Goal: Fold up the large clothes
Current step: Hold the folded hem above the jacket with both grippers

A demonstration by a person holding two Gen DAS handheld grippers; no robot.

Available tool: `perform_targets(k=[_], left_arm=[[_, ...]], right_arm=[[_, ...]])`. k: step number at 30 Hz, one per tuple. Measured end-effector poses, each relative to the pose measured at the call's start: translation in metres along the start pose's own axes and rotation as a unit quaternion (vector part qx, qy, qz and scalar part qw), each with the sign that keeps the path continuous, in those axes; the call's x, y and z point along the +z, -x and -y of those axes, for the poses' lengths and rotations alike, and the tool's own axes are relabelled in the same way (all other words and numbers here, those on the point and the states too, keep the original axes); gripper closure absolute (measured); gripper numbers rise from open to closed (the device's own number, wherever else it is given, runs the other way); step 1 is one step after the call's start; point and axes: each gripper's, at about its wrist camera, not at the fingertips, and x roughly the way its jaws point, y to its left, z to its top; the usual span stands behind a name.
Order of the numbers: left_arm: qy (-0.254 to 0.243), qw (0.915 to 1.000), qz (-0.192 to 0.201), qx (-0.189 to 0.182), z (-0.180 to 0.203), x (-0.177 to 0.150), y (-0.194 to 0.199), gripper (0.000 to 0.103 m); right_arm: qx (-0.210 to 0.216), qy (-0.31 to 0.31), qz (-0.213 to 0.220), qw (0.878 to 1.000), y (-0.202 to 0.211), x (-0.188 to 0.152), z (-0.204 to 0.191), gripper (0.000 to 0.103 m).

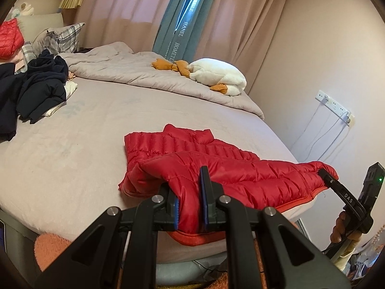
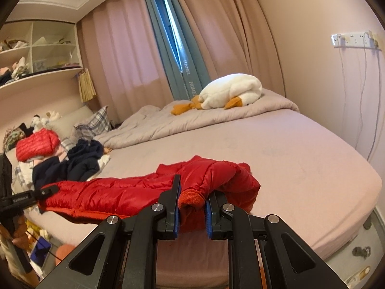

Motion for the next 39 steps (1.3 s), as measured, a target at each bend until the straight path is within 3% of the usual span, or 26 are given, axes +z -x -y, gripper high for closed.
perform_targets(k=[15, 39], left_arm=[[0.013, 0.9999, 0.004, 0.007, -0.004, 0.009, -0.014, 0.089], [0.028, 0.9995, -0.013, 0.011, -0.009, 0.051, -0.047, 0.089]], right_arm=[[0.001, -0.007, 0.002, 1.000, -0.015, 0.012, -0.002, 0.086], [-0.015, -0.011, -0.024, 1.000, -0.057, 0.045, -0.010, 0.086]])
